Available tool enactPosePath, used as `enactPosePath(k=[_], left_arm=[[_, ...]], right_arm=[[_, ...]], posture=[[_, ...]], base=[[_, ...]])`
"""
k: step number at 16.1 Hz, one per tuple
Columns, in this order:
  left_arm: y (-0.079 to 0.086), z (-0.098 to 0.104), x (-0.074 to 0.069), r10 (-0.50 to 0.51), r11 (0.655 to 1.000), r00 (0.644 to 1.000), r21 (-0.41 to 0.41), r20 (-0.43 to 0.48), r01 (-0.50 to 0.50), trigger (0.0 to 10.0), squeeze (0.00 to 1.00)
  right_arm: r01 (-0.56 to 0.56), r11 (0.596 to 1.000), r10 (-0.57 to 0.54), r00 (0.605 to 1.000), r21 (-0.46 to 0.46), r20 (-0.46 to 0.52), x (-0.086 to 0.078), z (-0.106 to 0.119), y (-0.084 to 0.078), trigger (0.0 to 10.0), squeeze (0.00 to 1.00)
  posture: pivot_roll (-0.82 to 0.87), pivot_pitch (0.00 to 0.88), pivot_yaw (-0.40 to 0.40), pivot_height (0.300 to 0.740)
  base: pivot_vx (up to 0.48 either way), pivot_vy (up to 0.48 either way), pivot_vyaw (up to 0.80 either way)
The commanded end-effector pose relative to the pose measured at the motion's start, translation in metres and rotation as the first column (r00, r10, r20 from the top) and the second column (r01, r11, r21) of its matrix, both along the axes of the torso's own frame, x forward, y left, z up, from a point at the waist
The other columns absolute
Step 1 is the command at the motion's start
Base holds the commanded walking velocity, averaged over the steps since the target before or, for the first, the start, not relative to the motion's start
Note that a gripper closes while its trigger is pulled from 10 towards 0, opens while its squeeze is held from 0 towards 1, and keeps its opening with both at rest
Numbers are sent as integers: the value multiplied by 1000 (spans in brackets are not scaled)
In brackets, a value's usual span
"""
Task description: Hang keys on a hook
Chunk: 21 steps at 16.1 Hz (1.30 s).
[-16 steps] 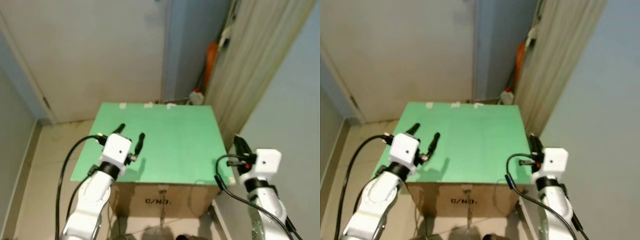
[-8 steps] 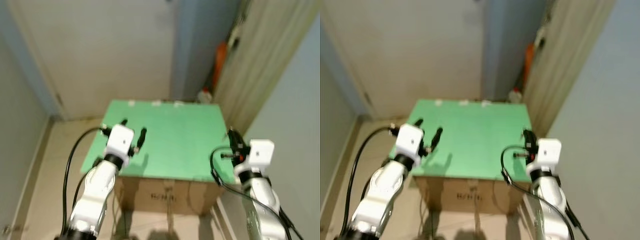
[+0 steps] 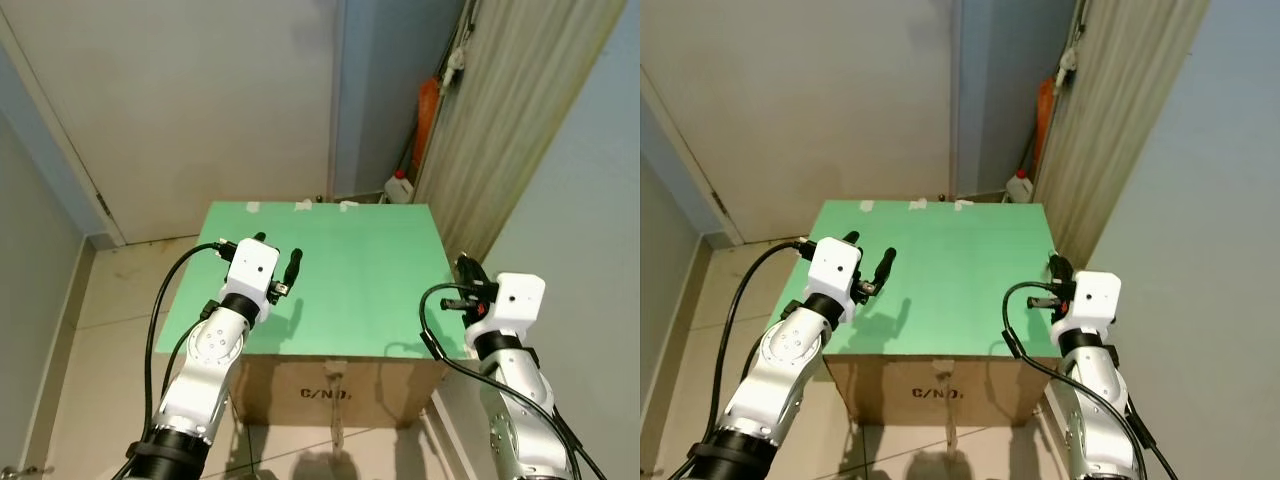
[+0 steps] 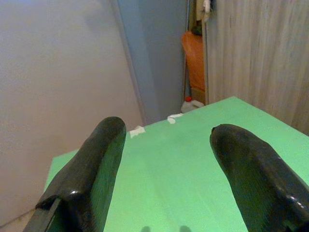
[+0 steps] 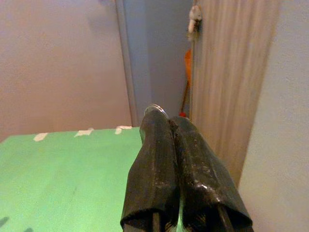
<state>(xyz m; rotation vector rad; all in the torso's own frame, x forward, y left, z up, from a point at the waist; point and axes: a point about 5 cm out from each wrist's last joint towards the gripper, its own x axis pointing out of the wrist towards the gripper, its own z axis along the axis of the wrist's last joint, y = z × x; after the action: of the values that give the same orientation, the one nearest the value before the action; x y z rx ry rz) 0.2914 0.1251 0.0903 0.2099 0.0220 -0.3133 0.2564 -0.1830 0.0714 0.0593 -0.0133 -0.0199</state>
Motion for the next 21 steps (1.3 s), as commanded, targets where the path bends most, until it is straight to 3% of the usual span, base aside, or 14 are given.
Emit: enactPosePath(k=[1,7,12,21], left_arm=[[0,1,2,2,1000,1000,-15,-6,-2,10000,0],[-4,1,8,12,1000,1000,-17,3,-12,10000,0],[-4,-2,6,20,999,1000,-32,-4,-20,10000,0],[-7,-3,7,18,999,1000,-28,-4,-18,10000,0]], right_arm=[[23,1000,-24,1000,10,9,-2,2,-4,10000,0],[16,1000,-16,1000,8,-3,9,2,-2,10000,0],[12,1000,-12,1000,8,-7,9,1,-1,10000,0],[16,1000,-16,1000,11,-20,7,-4,-2,10000,0]], posture=[[-93,7,15,740],[-79,0,2,740],[-78,0,3,740],[-86,2,13,740]], base=[[0,0,0],[0,0,0],[0,0,0],[-428,0,0]])
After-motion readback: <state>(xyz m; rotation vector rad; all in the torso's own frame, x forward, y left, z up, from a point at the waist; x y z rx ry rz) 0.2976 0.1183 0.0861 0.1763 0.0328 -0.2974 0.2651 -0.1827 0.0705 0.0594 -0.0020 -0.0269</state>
